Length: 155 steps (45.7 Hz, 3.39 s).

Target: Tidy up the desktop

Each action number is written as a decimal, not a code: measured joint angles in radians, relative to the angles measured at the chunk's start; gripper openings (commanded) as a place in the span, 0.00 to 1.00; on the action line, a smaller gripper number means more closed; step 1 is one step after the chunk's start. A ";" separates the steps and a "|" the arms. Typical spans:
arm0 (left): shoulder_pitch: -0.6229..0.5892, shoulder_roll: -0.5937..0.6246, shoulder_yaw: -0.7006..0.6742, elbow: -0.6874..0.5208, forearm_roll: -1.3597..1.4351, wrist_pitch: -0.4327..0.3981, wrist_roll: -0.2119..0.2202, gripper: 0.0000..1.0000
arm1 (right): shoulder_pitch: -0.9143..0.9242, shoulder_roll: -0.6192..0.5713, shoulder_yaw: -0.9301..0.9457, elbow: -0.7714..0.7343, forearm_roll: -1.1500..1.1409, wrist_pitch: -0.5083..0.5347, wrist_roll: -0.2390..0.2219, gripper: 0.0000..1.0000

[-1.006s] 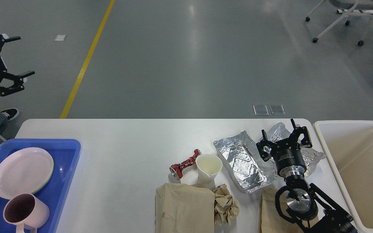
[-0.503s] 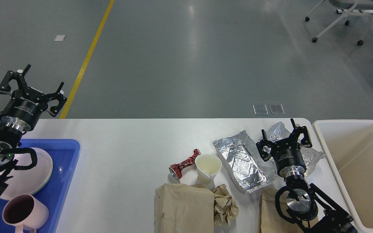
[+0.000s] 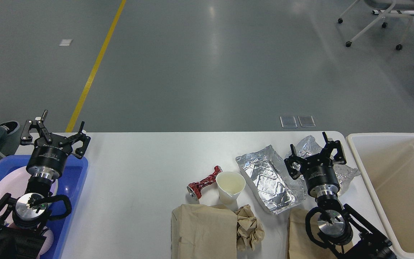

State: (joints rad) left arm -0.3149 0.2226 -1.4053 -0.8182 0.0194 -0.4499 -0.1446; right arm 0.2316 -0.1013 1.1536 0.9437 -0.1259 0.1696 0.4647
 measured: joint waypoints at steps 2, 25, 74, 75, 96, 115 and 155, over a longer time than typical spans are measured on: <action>0.005 -0.003 -0.003 -0.003 0.000 0.003 -0.001 0.96 | 0.000 0.000 0.000 0.000 0.000 0.000 0.000 1.00; -0.042 0.024 -0.006 -0.004 -0.005 -0.016 0.020 0.96 | 0.000 0.000 0.000 0.000 0.000 0.000 0.000 1.00; -0.006 -0.055 0.054 0.027 -0.052 -0.030 -0.012 0.96 | 0.000 0.000 0.000 0.000 0.000 0.000 0.000 1.00; -0.012 -0.057 0.051 0.036 -0.053 -0.030 -0.014 0.96 | 0.000 0.000 0.000 0.000 0.000 0.000 0.000 1.00; -0.035 -0.087 0.031 0.106 -0.093 -0.090 -0.082 0.96 | 0.000 0.000 0.000 0.000 0.000 0.000 0.000 1.00; -0.029 -0.086 0.038 0.108 -0.146 -0.121 -0.072 0.96 | 0.000 0.000 0.000 0.000 0.000 0.000 0.000 1.00; -0.025 -0.088 0.039 0.108 -0.148 -0.122 -0.079 0.96 | 0.000 -0.001 -0.002 0.000 -0.003 0.000 0.000 1.00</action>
State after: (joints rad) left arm -0.3403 0.1350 -1.3668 -0.7102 -0.1289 -0.5722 -0.2240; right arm 0.2316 -0.1026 1.1520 0.9434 -0.1290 0.1700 0.4648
